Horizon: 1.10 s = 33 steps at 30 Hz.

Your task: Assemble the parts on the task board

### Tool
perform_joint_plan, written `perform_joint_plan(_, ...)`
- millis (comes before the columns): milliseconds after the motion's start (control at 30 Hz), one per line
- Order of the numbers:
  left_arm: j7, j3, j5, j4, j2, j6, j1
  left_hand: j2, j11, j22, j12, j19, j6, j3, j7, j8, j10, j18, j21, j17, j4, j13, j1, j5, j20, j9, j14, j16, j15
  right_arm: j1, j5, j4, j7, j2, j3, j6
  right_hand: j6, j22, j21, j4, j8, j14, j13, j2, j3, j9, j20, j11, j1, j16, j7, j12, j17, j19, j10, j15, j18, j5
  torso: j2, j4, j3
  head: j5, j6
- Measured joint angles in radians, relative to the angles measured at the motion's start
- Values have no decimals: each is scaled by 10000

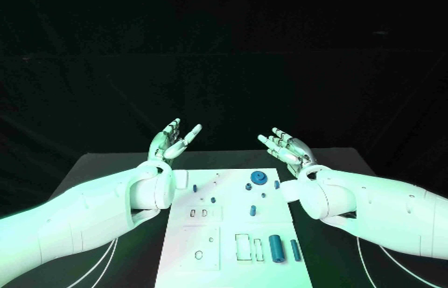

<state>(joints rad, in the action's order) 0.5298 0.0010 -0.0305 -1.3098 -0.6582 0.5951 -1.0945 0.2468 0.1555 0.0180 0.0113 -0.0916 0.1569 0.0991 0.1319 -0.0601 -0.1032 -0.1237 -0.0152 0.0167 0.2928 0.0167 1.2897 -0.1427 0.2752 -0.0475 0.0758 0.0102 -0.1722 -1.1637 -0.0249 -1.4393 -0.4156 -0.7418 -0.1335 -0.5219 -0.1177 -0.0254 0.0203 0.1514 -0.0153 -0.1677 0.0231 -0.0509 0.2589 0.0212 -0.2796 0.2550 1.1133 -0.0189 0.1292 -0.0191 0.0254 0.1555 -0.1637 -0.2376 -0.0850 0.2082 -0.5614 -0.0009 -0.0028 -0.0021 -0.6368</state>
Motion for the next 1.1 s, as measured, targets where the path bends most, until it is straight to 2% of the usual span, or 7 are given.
perform_joint_plan(133, 67, 0, -35, 36, 12, -267, -7, 46, 40, 8, 0, -14, 47, 19, 19, 0, 9, 1, 0, 5, 54, 0, 224, 0, 72, -9, 31, 0, -31, -187, -161, 218, 276, 69, -206, 869, -286, -47, 89, -152, -76, -262, 35, 47, 155, 50, -119, 91, 396, -94, 21, -66, 62, 161, -295, -115, 1, 7, -4, 0, 0, -1, -1)
perform_joint_plan(267, 101, -1, -54, 7, -26, -409, -7, 46, 40, 9, 0, -15, 46, 19, 19, 1, 8, 1, 0, 5, 54, 3, 224, 0, 72, -8, 31, 0, -31, -261, -364, 345, 455, 94, -274, 1392, -976, -159, 334, -515, -313, -1243, 118, 66, 518, 184, -114, 100, 1021, -361, 67, -233, 220, 746, -1234, -111, -54, 7, -5, 0, 0, -1, -1)
perform_joint_plan(433, 103, -2, -78, -123, -423, -599, -18, 39, 112, 8, 40, -14, 111, 41, 12, -49, -64, -14, 1, 19, 76, 14, 231, 0, 72, -34, 67, 38, -67, -367, -1779, 841, 473, -52, -270, 1330, -2545, -378, 845, -1174, -782, -3384, 259, -48, 951, 484, -113, 21, 1690, -883, 178, -550, 532, 2173, -3490, 17, -266, -35, -81, 60, -42, -16, -211)
perform_joint_plan(733, 99, -4, -101, -536, -715, -867, -82, -168, 340, 17, 81, -14, 428, 232, 39, -166, -340, -152, 1, 71, 92, 57, 437, 0, 71, -127, 182, 76, -182, -541, -4079, 943, 589, -138, -268, 1104, -5405, -628, 1711, -1872, -1528, -6329, 368, -348, 1588, 948, -73, -304, 2071, -1488, 476, -676, 852, 4966, -6647, 440, -624, -166, -219, 153, -42, -67, -219)
perform_joint_plan(800, 99, -4, -104, -700, -855, -915, -118, -205, 374, 35, 81, -60, 477, 298, 57, -202, -443, -152, -60, 87, 75, 70, 474, 0, 116, -142, 246, 77, -244, -602, -4582, 906, 703, -202, -264, 1032, -5840, -636, 1813, -1973, -1628, -6732, 368, -407, 1695, 1005, -50, -366, 2129, -1562, 551, -676, 886, 5344, -7041, 513, -775, -166, -273, 185, -40, -94, -185)
perform_joint_plan(1033, 103, -4, -110, -1307, -1275, -1053, -197, -488, 575, 121, 154, -417, 978, 590, 81, -377, -1041, -304, -221, 217, 62, 123, 587, 111, 176, -264, 807, 251, -515, -830, -6125, 738, 1367, -376, -255, 923, -6875, -666, 2089, -2137, -1780, -7807, 380, -657, 2055, 1113, 69, -531, 2113, -1748, 734, -611, 971, 6303, -7979, 748, -778, -165, -477, 313, -43, -198, -180)
perform_joint_plan(1100, 107, -4, -110, -1489, -1401, -1086, -220, -605, 701, 166, 212, -665, 1283, 706, 98, -501, -1421, -104, -308, 308, 60, 154, 606, 115, 179, -338, 1249, 394, -688, -899, -6610, 727, 1574, -403, -254, 976, -7105, -695, 2202, -2148, -1825, -8129, 391, -736, 2151, 1137, 141, -599, 2079, -1832, 794, -609, 1021, 6572, -8199, 829, -777, -165, -539, 351, -46, -226, -202)
